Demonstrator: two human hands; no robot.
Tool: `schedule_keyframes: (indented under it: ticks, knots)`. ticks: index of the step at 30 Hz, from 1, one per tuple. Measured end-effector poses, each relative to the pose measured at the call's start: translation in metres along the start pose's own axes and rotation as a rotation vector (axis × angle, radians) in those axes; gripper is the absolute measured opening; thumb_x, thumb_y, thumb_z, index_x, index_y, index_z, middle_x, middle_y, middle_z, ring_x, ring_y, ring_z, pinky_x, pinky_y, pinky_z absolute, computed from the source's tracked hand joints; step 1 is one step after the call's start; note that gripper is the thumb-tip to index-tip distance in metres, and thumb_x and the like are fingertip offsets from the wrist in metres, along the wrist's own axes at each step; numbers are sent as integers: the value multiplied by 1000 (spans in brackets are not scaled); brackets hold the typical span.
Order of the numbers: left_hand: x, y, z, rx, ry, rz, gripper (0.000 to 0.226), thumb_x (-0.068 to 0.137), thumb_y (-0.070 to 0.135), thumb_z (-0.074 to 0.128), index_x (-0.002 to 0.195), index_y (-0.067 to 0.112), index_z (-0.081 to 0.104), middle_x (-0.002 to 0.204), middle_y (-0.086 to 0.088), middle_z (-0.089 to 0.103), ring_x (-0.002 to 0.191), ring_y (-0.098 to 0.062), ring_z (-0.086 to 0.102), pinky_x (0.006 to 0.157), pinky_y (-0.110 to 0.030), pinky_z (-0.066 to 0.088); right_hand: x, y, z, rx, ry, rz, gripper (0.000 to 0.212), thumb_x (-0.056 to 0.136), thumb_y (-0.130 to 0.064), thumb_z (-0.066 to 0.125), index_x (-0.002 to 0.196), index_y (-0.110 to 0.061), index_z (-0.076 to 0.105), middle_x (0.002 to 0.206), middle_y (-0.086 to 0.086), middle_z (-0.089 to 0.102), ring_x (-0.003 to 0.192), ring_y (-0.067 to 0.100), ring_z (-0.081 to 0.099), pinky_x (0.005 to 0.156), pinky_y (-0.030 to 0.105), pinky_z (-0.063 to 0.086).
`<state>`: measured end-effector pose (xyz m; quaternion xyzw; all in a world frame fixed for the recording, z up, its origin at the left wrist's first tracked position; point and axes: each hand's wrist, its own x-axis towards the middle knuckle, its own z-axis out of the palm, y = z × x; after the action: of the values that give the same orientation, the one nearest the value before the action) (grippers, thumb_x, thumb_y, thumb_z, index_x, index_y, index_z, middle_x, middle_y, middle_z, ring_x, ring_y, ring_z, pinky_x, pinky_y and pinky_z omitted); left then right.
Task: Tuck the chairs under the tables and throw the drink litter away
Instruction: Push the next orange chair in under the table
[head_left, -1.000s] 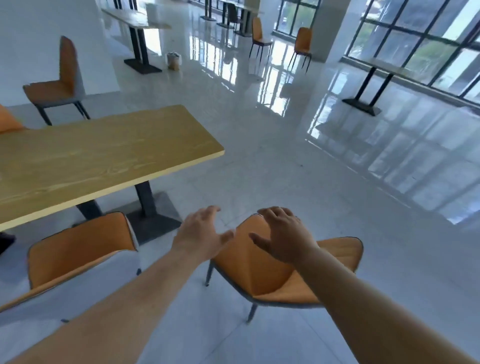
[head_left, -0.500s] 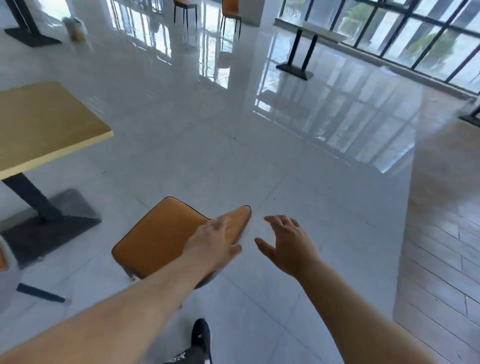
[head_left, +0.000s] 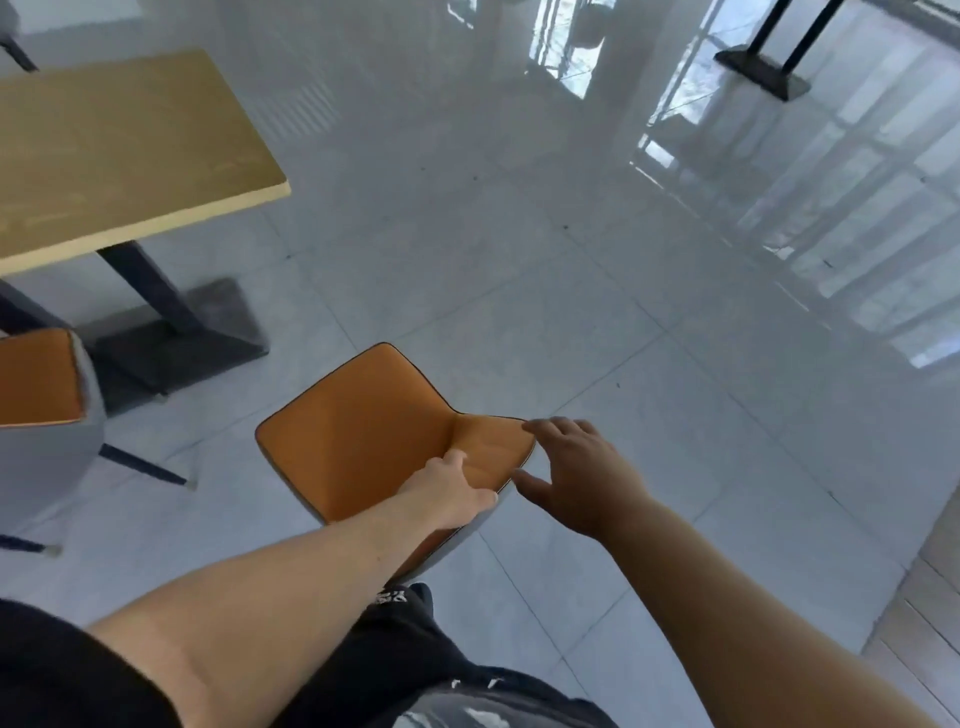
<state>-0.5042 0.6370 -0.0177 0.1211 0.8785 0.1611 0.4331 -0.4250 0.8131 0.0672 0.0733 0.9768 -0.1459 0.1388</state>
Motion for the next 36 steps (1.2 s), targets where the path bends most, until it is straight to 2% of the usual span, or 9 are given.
schedule_keyframes:
  ticks: [7, 10, 12, 15, 18, 22, 26, 30, 36]
  knots:
    - [8, 8, 9, -63, 18, -167, 92, 76, 78, 52, 153, 32, 31, 147, -1, 49, 122, -29, 53, 93, -45, 49, 65, 26, 10, -91, -239, -241, 66, 92, -63, 59, 145, -27, 47, 141, 0, 58, 130, 26, 49, 100, 44, 50]
    - [-8, 10, 14, 18, -68, -262, 98, 70, 81, 58, 153, 35, 33, 145, -1, 51, 122, -29, 54, 92, -43, 48, 81, 41, 18, -202, -431, -360, 62, 89, -63, 63, 137, -26, 52, 132, 2, 62, 116, 27, 59, 92, 42, 53]
    - [-22, 10, 29, 27, -46, -342, 96, 71, 74, 65, 154, 39, 31, 146, -1, 50, 121, -28, 54, 89, -39, 49, 83, 53, 25, -242, -502, -438, 65, 89, -63, 68, 140, -26, 51, 137, 3, 59, 115, 27, 60, 92, 41, 54]
    - [-36, 12, 52, -111, 85, -427, 87, 77, 64, 68, 153, 44, 30, 147, 3, 49, 117, -24, 55, 80, -32, 48, 88, 71, 36, -264, -489, -555, 73, 88, -60, 70, 150, -35, 40, 147, -2, 47, 126, 29, 54, 94, 44, 55]
    - [-32, 10, 69, -176, 221, -438, 77, 78, 61, 66, 148, 47, 35, 144, 8, 52, 121, -22, 53, 89, -32, 46, 102, 85, 54, -295, -481, -610, 69, 89, -57, 69, 147, -39, 35, 143, -3, 45, 124, 32, 52, 90, 45, 56]
    - [-24, -8, 96, -232, 431, -387, 64, 79, 52, 69, 139, 44, 48, 136, 11, 57, 118, -19, 54, 91, -33, 49, 114, 86, 85, -350, -435, -560, 65, 96, -55, 58, 150, -38, 28, 145, -2, 43, 117, 35, 55, 86, 42, 57]
    - [-19, -23, 119, -204, 617, -355, 54, 81, 48, 71, 132, 39, 55, 127, 11, 61, 113, -16, 54, 78, -35, 52, 125, 68, 105, -447, -404, -528, 69, 98, -47, 59, 154, -43, 19, 160, 0, 25, 138, 47, 33, 102, 63, 46]
    - [-14, -33, 119, -186, 655, -339, 51, 87, 48, 68, 135, 38, 54, 131, 11, 58, 118, -16, 50, 83, -35, 53, 140, 53, 109, -445, -429, -623, 60, 99, -34, 54, 153, -43, 30, 149, -8, 43, 127, 29, 44, 95, 54, 52]
    - [-14, -82, 78, -210, 659, -341, 50, 90, 42, 66, 137, 36, 52, 135, 10, 55, 122, -16, 46, 88, -36, 52, 163, 0, 114, -412, -402, -634, 55, 98, -34, 54, 150, -43, 36, 141, -11, 52, 123, 26, 47, 94, 49, 50]
